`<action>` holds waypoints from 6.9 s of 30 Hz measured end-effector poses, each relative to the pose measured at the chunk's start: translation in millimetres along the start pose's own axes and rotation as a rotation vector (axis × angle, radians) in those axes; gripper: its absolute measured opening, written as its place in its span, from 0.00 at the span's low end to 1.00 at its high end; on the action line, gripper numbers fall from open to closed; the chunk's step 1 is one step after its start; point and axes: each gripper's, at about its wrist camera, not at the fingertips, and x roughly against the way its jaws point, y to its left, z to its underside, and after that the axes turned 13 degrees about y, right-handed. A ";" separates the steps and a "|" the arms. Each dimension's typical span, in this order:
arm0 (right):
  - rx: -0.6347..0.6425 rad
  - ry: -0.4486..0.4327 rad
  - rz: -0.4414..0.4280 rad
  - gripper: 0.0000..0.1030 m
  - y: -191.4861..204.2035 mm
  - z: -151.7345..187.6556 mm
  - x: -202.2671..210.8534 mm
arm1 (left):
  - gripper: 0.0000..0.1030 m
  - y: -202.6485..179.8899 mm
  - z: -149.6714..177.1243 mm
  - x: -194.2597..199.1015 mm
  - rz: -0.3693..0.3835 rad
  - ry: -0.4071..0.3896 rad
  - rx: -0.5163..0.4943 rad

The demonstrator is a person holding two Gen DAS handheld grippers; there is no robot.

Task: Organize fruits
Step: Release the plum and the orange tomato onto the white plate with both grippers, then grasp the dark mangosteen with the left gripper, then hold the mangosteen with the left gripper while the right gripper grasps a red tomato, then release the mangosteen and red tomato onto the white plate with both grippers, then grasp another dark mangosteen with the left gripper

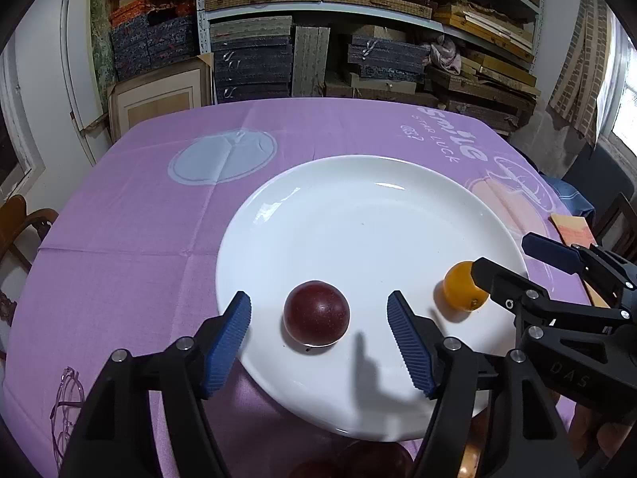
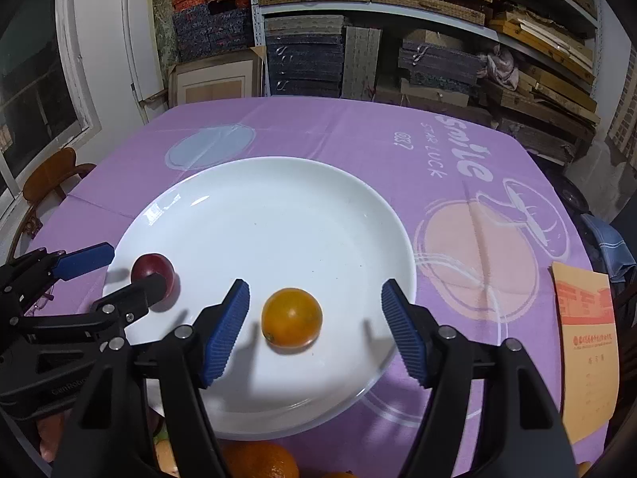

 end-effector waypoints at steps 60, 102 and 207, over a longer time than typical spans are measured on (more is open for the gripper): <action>-0.180 -0.200 -0.014 0.96 -30.5 203.2 109.4 | 0.82 21.1 137.5 28.7 -0.046 0.054 0.071; -0.037 -0.129 0.033 0.96 -0.5 207.3 93.8 | 0.48 41.4 176.9 73.3 -0.050 -0.046 0.139; -0.068 -0.238 0.078 0.93 -21.0 184.4 113.0 | 0.69 16.1 157.6 57.4 -0.066 0.024 0.062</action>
